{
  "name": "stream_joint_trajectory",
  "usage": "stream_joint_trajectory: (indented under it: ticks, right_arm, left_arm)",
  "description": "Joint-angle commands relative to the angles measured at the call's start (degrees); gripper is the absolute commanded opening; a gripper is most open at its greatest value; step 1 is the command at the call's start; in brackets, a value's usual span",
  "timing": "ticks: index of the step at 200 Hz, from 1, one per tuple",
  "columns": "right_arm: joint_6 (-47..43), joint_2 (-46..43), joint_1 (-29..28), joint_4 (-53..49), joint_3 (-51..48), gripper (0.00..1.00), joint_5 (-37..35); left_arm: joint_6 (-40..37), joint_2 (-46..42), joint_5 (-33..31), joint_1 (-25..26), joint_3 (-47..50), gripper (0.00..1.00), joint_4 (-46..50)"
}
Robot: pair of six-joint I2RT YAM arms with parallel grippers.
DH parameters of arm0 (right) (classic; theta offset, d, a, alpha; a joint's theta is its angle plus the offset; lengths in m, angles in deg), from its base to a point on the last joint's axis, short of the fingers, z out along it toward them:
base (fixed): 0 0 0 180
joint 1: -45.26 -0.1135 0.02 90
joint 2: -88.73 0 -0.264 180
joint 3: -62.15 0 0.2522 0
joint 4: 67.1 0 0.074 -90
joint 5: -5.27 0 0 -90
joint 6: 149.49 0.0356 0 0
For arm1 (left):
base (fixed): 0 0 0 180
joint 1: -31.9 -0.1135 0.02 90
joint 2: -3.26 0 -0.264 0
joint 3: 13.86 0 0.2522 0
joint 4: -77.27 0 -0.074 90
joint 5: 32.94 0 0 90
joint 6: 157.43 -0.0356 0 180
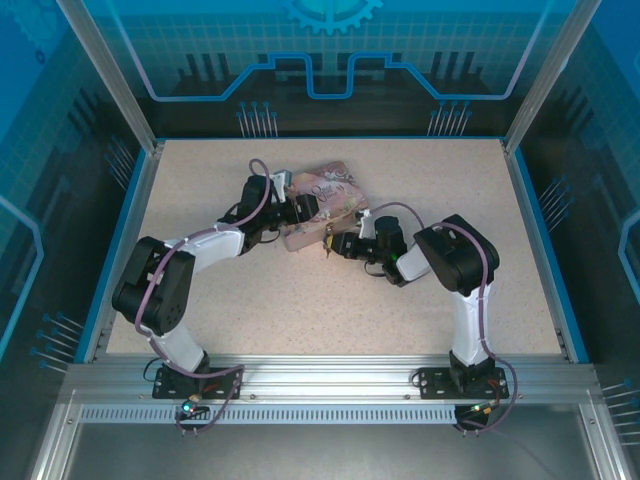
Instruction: Unlock a padlock with a key
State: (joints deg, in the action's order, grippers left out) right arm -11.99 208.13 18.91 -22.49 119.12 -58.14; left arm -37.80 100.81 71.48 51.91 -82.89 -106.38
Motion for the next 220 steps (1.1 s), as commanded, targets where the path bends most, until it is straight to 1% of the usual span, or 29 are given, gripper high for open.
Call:
stream_joint_trajectory:
  ticks: [1, 39, 86, 123, 201, 220]
  right_arm:
    - [0.7, 2.1, -0.9, -3.3, -0.7, 0.12, 0.0]
    - [3.2, 0.3, -0.1, -1.5, -2.2, 0.06, -1.2]
    - [10.5, -1.2, 1.3, -0.5, -3.3, 0.05, -4.5]
    - [15.5, -2.5, 2.7, 0.1, -3.8, 0.04, -5.6]
    - [17.3, -5.6, 6.1, -1.1, -3.3, 0.04, -6.3]
    - [16.8, -6.3, 6.8, -3.8, -2.1, 0.04, -6.1]
  left_arm:
    - [-1.9, 0.7, -0.4, 0.4, -0.4, 0.71, -0.5]
    - [-2.3, 0.4, -1.0, 0.7, 0.1, 0.71, -0.1]
    - [-3.8, -0.7, -2.9, 2.4, 1.6, 0.71, 1.3]
    - [-4.3, -1.4, -4.5, 3.9, 3.0, 0.71, 2.4]
    - [-4.3, -0.3, -5.0, 5.0, 4.0, 0.72, 2.2]
    - [-4.6, -0.1, -5.2, 5.4, 4.0, 0.72, 2.3]
